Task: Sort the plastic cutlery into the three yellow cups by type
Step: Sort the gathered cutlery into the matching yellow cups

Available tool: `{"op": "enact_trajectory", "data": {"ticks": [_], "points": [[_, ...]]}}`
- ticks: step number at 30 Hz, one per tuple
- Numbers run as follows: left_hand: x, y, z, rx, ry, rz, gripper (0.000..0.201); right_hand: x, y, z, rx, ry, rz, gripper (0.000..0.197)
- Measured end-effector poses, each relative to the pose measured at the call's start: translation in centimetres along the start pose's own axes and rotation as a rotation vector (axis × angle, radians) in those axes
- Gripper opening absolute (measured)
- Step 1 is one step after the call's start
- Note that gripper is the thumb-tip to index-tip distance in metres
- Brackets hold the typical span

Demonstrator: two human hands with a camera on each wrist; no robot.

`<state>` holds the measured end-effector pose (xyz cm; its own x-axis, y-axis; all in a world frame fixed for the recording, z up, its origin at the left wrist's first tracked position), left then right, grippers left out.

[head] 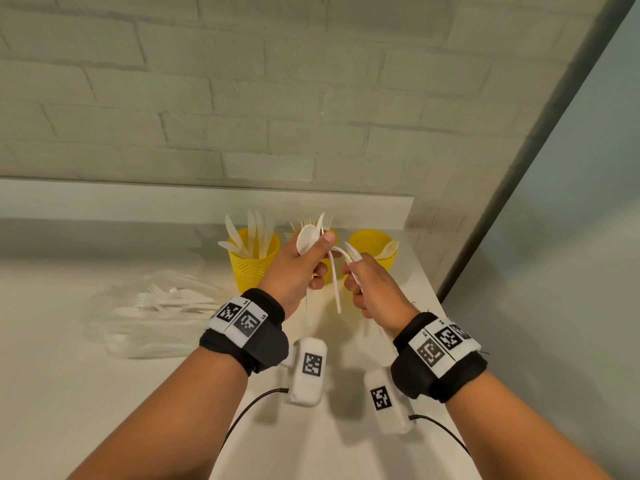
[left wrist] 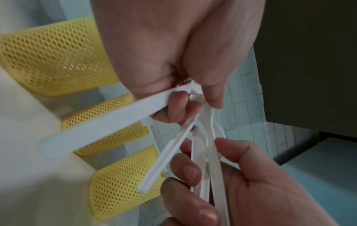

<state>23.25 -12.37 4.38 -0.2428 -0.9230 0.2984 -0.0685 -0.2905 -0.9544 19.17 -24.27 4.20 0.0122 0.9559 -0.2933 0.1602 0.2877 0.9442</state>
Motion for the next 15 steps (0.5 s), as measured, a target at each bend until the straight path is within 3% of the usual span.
{"op": "enact_trajectory", "data": {"ticks": [10,15], "points": [[0.3,-1.0,0.0,0.037,0.036,0.083,0.024,0.4,-0.4,0.0,0.031,0.104,0.035,0.017],[0.3,-1.4,0.0,0.034,0.067,0.124,0.021,1.2,-1.4,-0.1,0.133,0.125,0.087,0.018]]}}
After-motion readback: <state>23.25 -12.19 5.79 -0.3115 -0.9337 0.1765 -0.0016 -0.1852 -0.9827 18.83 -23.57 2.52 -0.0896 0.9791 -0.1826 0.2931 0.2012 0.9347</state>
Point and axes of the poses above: each hand's wrist, its own z-axis towards the middle knuckle, its own x-axis out of the palm, y = z × x, the point moved 8 cm from there along z, towards the middle knuckle, and after that the axes turned 6 degrees about -z, right-handed, at the moved point
